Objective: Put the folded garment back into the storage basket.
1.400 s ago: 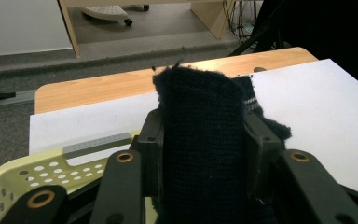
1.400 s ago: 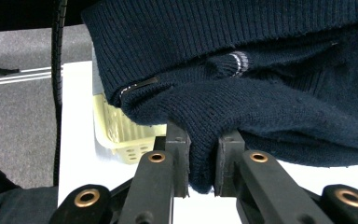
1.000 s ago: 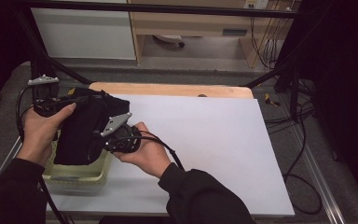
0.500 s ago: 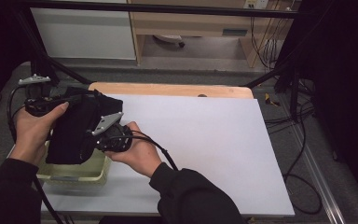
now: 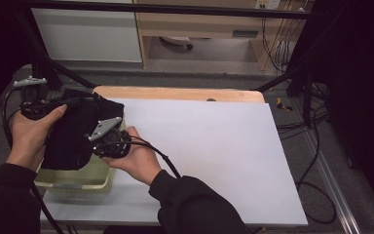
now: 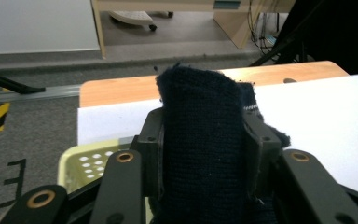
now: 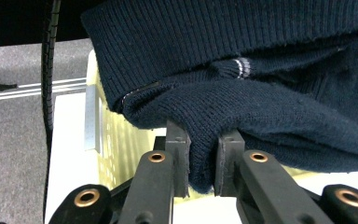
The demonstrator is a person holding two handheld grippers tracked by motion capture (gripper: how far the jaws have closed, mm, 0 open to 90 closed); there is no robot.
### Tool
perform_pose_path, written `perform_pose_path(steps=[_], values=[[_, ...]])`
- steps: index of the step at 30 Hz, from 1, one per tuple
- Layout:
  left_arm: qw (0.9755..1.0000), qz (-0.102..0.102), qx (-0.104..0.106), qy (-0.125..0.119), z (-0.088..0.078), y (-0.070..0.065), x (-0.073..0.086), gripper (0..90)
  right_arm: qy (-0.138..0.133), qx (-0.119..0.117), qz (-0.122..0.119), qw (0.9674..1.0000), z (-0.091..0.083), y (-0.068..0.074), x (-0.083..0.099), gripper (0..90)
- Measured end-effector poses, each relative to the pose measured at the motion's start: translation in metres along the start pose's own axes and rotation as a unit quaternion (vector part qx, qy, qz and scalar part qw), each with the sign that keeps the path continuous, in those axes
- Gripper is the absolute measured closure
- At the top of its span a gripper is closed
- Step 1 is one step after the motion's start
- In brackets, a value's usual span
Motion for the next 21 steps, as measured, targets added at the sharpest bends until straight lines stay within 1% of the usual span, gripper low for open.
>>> perform_pose_path(steps=[3,6,9,15,21], values=[[1.0,0.001,0.0,0.003,0.0,0.003,-0.001,58.2,-0.003,0.001,0.003,1.0,0.004,-0.001,-0.002,79.5],[0.9999,0.011,-0.006,0.006,0.001,0.004,-0.002,58.2,-0.003,0.002,0.003,1.0,0.008,-0.001,-0.002,79.5],[0.9997,0.019,-0.015,0.004,0.003,0.006,-0.001,58.2,-0.002,0.004,0.001,1.0,0.014,-0.002,-0.004,79.5],[0.9997,0.012,-0.023,0.004,0.006,0.013,-0.001,58.2,-0.006,0.007,0.004,0.9999,0.022,-0.002,-0.007,79.6],[0.9996,0.006,-0.027,0.008,0.01,0.019,0.002,58.2,-0.008,0.009,0.013,0.9998,0.027,-0.004,-0.005,79.6]])
Point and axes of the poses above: each handheld gripper's, and its own axes: z roughly forward along the jaws, x roughly out of its underside, y roughly to its left, the point moved 5 cm from there along z, roughly forward along the jaws, and after that the axes turned 4 degrees about -y, right-handed, at the moved point
